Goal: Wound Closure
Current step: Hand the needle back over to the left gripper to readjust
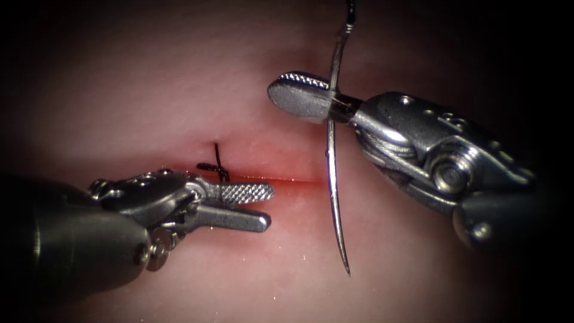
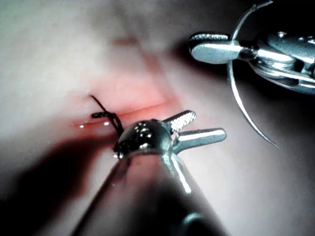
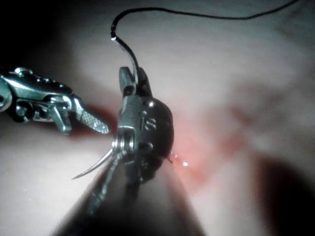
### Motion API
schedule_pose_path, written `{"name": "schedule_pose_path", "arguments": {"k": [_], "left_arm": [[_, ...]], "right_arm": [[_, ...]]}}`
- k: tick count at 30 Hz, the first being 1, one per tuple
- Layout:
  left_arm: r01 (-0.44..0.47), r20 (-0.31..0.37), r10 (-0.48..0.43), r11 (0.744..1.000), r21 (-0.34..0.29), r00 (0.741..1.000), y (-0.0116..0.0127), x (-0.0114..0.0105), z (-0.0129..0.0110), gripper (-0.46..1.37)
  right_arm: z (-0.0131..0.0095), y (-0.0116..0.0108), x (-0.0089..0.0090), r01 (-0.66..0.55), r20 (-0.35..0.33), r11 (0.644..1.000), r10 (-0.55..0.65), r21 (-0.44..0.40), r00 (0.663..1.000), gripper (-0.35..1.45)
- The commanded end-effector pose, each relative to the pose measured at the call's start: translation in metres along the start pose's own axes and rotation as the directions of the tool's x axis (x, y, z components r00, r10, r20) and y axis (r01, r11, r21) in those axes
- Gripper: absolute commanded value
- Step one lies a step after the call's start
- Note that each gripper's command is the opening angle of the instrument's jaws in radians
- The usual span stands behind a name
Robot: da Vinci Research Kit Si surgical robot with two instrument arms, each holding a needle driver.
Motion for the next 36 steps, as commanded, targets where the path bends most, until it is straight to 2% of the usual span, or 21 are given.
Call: {"name": "schedule_pose_path", "arguments": {"k": [1, 10, 18, 24, 36], "left_arm": [[0.0, 0.0, 0.0, 1.0, -0.003, 1.0, 0.0, 0.0, 0.0, 0.52], [0.0, 0.001, 0.0, 1.0, -0.004, 1.0, 0.0001, -0.0001, 0.0, 0.55], [0.001, -0.004, -0.001, 1.0, -0.004, 1.0, 0.0001, -0.0001, 0.0003, 0.7], [-0.001, -0.023, 0.002, 1.0, 0.002, 1.0, 0.0, -0.0003, 0.0014, 0.75], [-0.001, -0.05, 0.003, 1.0, 0.024, 0.999, 0.0002, -0.0006, 0.0026, 0.68]], "right_arm": [[0.0, 0.0, 0.0, 0.006, 0.0, 1.0, -0.006, -0.005, 1.0, -0.35], [0.0, -0.0001, 0.0002, 0.009, 0.004, 1.0, -0.009, -0.008, 1.0, -0.35], [0.0001, -0.0002, 0.0001, 0.009, -0.008, 1.0, -0.009, -0.018, 1.0, -0.35], [0.0008, -0.0009, -0.0007, 0.011, -0.032, 0.999, -0.012, -0.033, 0.999, -0.35], [0.0014, -0.0017, -0.0013, 0.01, -0.042, 0.999, -0.012, -0.049, 0.999, -0.35]]}}
